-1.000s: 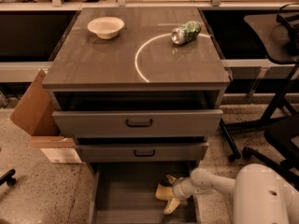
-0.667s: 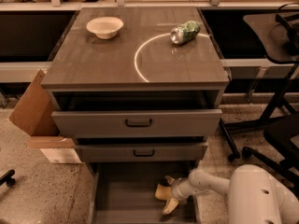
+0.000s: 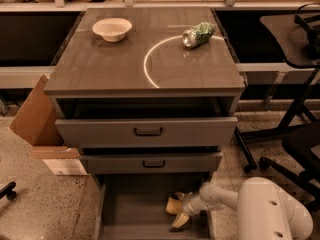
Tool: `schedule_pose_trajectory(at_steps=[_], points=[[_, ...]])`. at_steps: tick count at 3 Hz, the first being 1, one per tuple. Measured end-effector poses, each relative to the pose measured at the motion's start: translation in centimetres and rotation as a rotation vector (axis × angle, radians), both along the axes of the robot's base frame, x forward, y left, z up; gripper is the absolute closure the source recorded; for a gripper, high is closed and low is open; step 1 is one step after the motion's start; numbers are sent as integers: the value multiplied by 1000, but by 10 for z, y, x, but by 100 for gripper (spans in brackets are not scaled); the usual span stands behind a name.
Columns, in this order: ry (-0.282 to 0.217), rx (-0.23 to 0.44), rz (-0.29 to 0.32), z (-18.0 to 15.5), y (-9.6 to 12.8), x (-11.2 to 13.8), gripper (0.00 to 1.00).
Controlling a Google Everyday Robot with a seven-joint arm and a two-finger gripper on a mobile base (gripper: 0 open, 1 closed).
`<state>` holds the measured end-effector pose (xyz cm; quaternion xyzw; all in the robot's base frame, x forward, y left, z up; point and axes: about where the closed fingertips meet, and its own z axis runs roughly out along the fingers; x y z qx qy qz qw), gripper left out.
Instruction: Pick sponge from bottom drawer and place on counter
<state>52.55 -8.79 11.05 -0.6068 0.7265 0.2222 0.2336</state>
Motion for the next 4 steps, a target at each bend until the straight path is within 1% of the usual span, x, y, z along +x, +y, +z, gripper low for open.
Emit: schedule_pose_trajectory(at_steps=[1, 2, 3, 4], points=[[1, -13, 2, -9, 0, 0, 39], [-18, -43, 8, -13, 3, 1, 62], [-32, -44, 14, -8, 3, 0, 93], [-123, 11, 48, 58, -3, -5, 100]])
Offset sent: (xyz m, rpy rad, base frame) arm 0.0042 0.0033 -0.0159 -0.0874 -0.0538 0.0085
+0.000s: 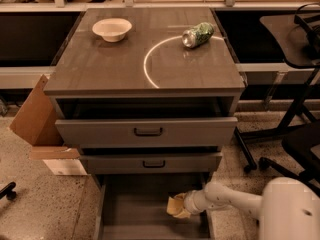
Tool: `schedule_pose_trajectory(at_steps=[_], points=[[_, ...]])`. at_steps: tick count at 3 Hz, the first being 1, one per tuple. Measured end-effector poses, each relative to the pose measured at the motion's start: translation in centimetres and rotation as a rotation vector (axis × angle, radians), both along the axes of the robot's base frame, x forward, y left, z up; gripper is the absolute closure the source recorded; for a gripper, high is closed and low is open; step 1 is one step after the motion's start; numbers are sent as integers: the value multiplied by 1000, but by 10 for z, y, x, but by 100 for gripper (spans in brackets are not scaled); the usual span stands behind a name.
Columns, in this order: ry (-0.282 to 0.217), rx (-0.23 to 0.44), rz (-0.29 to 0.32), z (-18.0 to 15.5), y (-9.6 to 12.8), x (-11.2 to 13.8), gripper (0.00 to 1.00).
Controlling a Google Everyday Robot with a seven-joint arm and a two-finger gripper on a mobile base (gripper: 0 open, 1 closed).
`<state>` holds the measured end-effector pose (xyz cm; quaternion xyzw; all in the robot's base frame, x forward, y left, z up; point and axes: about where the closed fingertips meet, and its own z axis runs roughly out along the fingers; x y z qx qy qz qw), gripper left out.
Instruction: Pick sponge from bottom drawer and place on counter
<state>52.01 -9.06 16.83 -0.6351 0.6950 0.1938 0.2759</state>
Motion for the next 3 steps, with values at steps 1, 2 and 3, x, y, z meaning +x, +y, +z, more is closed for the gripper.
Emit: schedule_pose_trajectory(at_steps=[1, 2, 3], points=[[-101, 77, 46, 79, -13, -5, 100], [-101, 77, 46, 79, -13, -5, 100], [-143, 78, 109, 105, -14, -6, 100]])
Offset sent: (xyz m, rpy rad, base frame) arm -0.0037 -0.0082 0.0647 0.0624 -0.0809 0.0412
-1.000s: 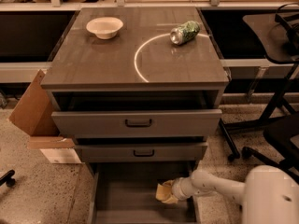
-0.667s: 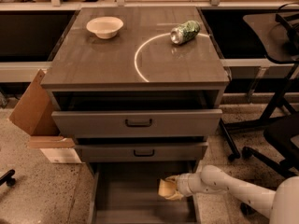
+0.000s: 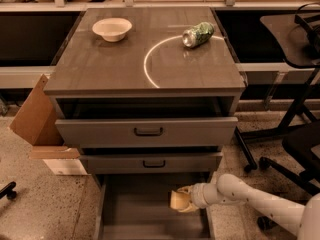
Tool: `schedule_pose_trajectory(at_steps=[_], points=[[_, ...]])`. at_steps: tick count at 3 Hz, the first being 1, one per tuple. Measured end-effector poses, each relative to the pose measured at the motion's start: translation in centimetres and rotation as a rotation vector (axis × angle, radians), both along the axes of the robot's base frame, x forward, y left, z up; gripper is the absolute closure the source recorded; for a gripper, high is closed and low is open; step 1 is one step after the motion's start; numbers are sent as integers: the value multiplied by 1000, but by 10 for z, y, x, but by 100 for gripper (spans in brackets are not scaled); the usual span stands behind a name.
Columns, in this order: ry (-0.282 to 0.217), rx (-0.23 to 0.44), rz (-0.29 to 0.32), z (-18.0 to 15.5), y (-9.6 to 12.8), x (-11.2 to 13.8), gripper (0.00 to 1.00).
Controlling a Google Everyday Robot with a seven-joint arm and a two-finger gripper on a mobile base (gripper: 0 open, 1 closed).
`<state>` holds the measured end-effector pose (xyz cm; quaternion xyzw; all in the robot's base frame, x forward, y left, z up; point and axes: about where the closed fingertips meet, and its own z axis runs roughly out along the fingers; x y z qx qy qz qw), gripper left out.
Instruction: Pick sponge from bottom drawer and place on counter
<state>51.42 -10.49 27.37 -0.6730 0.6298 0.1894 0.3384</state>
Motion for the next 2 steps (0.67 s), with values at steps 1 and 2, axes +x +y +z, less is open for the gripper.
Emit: schedule_pose_trajectory(at_steps=[1, 2], points=[[-60, -17, 71, 44, 2, -9, 100], [-125, -15, 156, 97, 7, -24, 100]])
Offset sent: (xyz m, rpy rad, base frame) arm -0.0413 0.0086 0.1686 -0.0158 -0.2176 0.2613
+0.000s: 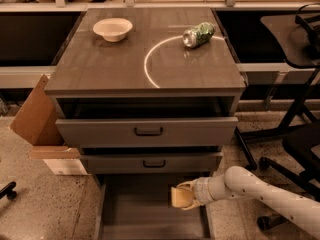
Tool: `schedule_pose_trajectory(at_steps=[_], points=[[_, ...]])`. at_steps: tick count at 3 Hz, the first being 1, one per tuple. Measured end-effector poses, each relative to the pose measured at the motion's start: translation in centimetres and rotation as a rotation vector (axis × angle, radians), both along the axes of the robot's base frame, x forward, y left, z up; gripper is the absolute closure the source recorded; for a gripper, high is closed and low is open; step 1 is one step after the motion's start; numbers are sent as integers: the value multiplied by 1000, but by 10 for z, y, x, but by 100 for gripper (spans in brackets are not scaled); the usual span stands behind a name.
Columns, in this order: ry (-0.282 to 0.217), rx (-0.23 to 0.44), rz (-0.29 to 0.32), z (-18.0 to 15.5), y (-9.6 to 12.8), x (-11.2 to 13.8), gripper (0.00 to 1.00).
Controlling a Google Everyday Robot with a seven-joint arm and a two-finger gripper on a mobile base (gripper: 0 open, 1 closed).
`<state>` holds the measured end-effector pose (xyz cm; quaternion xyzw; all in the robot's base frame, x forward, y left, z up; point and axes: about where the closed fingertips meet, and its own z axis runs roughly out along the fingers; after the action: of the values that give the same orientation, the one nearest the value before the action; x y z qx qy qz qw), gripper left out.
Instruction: Pick sponge from bottom drawer and place on counter
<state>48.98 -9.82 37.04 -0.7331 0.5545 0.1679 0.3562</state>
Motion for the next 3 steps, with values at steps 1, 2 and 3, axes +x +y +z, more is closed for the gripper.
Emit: schedule_pose_trajectory(at_steps=[1, 2, 3], points=[[-53, 21, 76, 48, 1, -9, 100], [-98, 45, 147, 92, 2, -22, 100], [-129, 63, 198, 130, 1, -31, 100]])
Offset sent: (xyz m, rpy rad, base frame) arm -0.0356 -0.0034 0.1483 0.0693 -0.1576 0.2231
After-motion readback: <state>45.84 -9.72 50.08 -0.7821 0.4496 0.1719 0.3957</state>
